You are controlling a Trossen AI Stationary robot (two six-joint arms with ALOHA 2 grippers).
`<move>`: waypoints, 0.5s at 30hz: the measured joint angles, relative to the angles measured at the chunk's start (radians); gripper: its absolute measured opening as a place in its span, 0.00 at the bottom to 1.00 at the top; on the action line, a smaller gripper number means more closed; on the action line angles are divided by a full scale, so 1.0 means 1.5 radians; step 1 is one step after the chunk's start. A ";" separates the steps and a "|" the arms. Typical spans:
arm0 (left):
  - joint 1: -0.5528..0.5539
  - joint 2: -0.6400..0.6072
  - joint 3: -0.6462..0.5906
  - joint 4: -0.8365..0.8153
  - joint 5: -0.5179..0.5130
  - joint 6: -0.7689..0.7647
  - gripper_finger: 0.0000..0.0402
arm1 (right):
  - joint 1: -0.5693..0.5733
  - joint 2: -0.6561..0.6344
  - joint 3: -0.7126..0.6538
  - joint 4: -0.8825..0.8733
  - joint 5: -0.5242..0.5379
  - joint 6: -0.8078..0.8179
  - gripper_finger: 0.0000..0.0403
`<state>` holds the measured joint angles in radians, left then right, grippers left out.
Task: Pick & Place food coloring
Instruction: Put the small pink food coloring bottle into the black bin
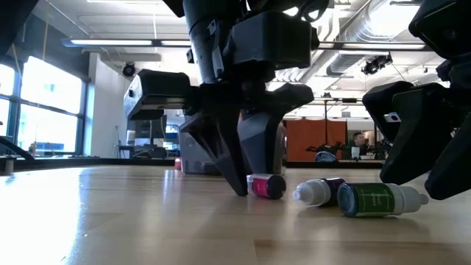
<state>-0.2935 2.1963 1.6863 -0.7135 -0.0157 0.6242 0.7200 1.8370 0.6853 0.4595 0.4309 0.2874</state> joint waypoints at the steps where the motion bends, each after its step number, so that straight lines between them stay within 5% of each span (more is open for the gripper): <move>1: 0.000 0.000 0.000 0.000 0.001 -0.011 0.29 | 0.000 0.000 0.000 0.000 0.000 0.000 0.35; 15: 0.000 -0.004 0.000 0.015 -0.048 -0.180 0.22 | 0.000 0.000 0.000 -0.001 0.000 0.000 0.35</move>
<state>-0.2936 2.1906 1.6867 -0.6914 -0.0883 0.3539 0.7197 1.8370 0.6853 0.4587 0.4309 0.2874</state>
